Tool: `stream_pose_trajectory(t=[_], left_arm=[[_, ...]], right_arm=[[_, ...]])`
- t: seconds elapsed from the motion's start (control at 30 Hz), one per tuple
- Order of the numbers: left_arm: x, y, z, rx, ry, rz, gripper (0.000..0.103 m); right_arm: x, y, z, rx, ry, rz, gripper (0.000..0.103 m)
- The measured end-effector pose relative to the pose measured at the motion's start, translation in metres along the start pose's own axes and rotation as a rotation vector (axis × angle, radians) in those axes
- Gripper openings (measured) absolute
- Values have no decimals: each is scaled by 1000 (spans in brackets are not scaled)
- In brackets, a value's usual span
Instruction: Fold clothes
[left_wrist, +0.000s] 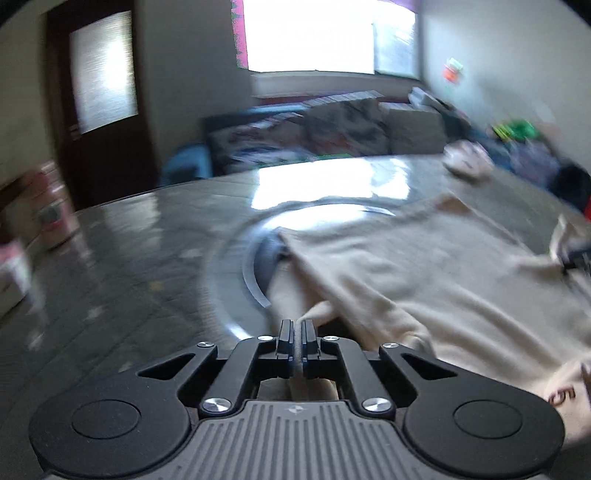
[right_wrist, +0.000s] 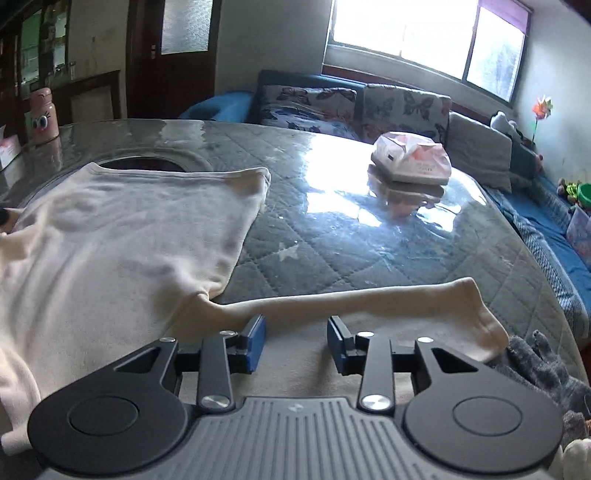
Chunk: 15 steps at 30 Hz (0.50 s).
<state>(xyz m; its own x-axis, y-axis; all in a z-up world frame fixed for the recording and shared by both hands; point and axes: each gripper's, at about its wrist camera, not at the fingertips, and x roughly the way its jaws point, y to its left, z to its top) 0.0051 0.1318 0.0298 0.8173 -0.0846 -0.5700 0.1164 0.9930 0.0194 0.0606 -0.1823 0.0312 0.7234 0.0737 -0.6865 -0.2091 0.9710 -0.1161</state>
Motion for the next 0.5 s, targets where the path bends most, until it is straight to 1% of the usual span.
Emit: stream_pose_trajectory(t=[0.1,0.13,0.2,0.27,0.37,0.43,0.5], left_arm=[[-22,22,-12,-134,-27,91,4],[-29,30,-19,-184,-23,116,4],[-40,44,-32,-271,4,158,4],[-44,54,-42,-323,46,162,7],[-50,62,-46,-348,57,196,13],[-54,61,-42,-334,42,207,17],[-55,57,-34,-295,21,196,29]], right_arm=[[-1,0,0,-14,3,-9,40],[-1,1,0,-19,3,-13,40],[-1,1,0,-18,3,-13,41],[0,0,0,-14,4,-12,42],[1,0,1,-16,8,-17,44],[1,0,1,-18,10,-17,44],[1,0,1,-18,10,-17,44]])
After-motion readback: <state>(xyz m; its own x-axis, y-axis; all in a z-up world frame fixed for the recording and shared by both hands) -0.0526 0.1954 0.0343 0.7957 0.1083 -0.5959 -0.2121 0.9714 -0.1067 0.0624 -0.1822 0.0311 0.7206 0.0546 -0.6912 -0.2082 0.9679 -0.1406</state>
